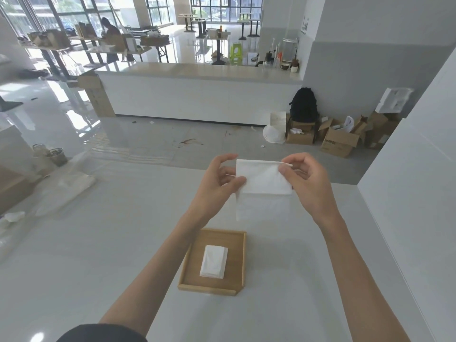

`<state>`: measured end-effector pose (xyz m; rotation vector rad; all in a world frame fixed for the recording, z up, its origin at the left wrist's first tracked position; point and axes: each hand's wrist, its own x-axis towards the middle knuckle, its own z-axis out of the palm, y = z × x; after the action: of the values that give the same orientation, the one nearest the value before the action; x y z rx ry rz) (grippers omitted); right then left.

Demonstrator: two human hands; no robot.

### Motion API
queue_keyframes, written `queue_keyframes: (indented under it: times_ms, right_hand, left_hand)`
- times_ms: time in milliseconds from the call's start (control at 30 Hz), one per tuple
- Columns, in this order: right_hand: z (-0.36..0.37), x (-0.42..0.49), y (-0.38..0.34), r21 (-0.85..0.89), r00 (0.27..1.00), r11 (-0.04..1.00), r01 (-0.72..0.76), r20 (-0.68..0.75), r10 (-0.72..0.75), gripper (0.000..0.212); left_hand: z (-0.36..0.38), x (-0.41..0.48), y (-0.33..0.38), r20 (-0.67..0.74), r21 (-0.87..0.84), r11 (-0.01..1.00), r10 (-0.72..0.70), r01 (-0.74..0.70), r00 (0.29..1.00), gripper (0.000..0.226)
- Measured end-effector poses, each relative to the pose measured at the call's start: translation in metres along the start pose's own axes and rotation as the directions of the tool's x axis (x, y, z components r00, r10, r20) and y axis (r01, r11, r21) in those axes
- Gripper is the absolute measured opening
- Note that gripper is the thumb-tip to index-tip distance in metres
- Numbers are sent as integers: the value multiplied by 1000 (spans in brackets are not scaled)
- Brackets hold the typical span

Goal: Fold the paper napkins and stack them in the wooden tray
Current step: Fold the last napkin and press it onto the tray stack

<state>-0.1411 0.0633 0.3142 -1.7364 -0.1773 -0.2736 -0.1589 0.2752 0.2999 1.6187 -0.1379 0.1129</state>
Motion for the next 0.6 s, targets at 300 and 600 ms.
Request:
queue_keyframes:
  times_ms: [300,600]
  right_hand:
    - [0,-5,6,65,970,988,-139,208,123,67]
    - [3,0,14,32,996,999,13,91,-16,14]
  left_hand:
    - [-4,3,-2,-82,-17,999,27,-28,996,53]
    - [-3,2,-6,102,84,990,100,-109,990,30]
